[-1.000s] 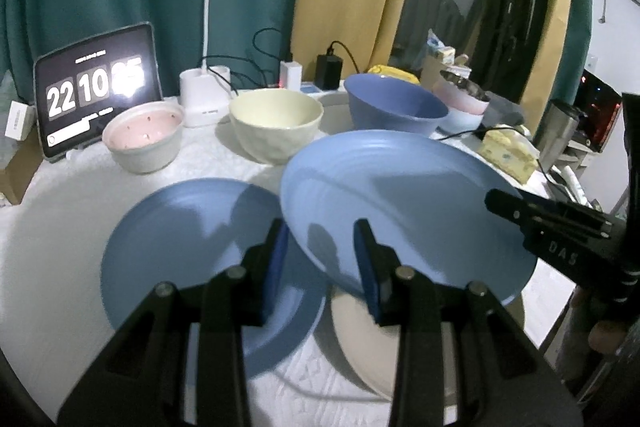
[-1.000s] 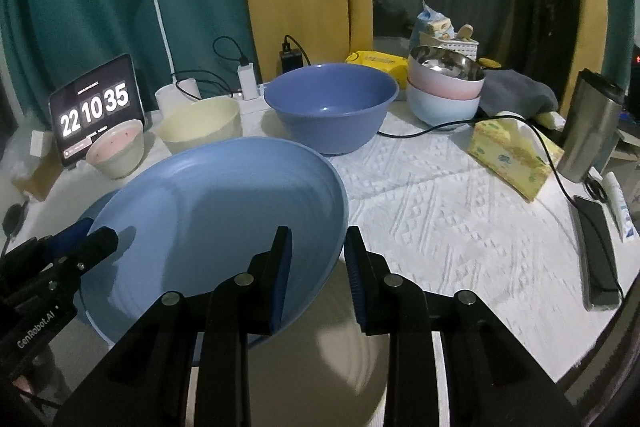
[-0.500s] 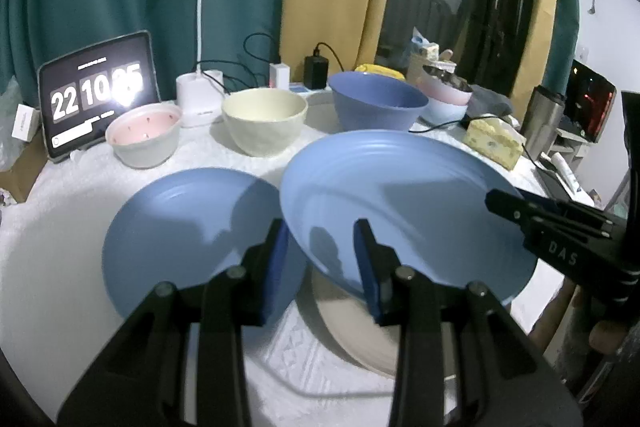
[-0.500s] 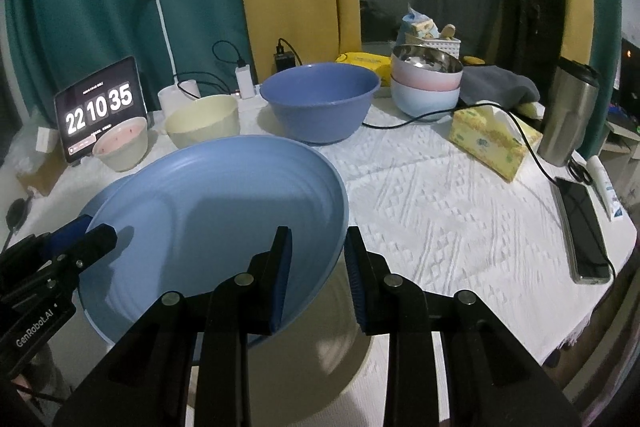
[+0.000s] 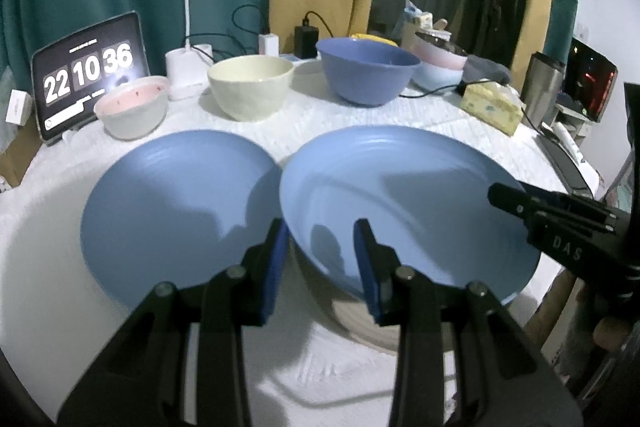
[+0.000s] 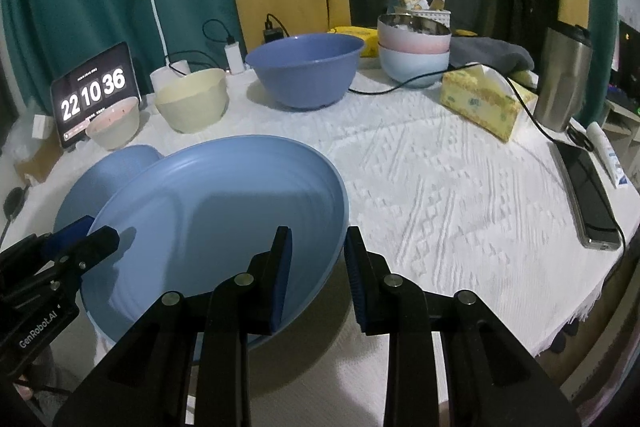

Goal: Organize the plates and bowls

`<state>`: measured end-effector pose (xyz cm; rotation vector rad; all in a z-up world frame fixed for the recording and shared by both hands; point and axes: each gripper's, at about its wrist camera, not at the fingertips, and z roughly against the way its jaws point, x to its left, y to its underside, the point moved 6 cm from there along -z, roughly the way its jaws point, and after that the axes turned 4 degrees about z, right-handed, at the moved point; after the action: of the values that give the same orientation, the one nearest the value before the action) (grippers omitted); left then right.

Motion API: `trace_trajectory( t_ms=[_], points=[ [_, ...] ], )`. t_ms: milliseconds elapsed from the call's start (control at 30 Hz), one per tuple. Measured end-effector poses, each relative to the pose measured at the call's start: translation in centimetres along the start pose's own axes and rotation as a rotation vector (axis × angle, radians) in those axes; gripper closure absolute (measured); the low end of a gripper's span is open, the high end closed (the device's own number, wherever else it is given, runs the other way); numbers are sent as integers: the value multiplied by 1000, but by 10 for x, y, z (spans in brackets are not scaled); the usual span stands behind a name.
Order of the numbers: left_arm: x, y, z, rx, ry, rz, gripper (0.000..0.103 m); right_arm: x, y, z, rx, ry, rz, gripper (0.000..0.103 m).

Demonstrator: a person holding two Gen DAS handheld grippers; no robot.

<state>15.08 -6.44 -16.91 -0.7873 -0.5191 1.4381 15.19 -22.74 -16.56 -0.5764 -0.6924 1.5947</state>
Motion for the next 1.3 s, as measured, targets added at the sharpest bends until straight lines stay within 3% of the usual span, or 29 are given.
trace_trajectory(
  t_ms=[467, 533, 600, 867, 1300],
  points=[
    [-5, 17, -12, 57, 4, -19, 66, -7, 16, -9, 35, 13, -7, 71],
    [-4, 16, -9, 49, -5, -16, 66, -8, 16, -8, 31, 27, -2, 68],
    [-1, 14, -7, 41, -2, -6, 57, -10, 14, -6, 24, 49, -1, 64],
    [14, 9, 3, 8, -3, 25, 57, -13, 4, 8, -16, 74, -6, 63],
    [51, 0, 22, -58, -26, 82, 57, 31, -18, 17, -52, 45, 57, 63]
  ],
)
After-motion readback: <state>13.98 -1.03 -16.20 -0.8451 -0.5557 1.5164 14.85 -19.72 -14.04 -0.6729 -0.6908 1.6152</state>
